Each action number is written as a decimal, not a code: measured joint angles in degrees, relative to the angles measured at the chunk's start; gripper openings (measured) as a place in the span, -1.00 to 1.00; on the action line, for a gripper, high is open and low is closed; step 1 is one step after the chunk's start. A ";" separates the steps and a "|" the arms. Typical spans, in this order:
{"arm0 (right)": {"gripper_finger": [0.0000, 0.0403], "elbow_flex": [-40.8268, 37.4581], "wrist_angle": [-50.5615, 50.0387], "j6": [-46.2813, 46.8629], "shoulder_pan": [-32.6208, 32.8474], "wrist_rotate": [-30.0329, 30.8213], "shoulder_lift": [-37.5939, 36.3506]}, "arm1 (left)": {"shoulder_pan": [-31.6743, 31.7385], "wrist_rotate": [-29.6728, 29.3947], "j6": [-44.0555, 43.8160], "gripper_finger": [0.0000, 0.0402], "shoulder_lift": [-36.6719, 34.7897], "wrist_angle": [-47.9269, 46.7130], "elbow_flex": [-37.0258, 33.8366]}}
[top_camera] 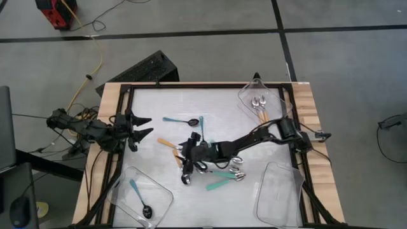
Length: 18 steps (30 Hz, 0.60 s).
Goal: Sort silverware by color (type)
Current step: Put the yellow spoon into the top transparent bin
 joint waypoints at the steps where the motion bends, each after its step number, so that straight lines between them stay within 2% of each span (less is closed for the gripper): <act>1: 0.48 0.79 -0.51 0.04 -0.12 0.06 -0.02 | 0.00 0.00 -0.01 0.08 0.00 -0.02 0.00; 5: 0.54 1.48 -1.79 -0.39 -0.96 3.01 -0.62 | 0.00 -0.02 -0.02 0.08 0.00 0.00 0.00; 12: 0.53 1.46 -0.05 0.82 -3.63 -0.92 -1.30 | 0.00 0.01 -0.09 0.08 0.00 0.03 0.00; 18: 0.53 2.10 4.63 1.22 -4.29 -1.95 2.93 | -0.01 -0.28 -0.08 0.08 0.00 0.03 0.00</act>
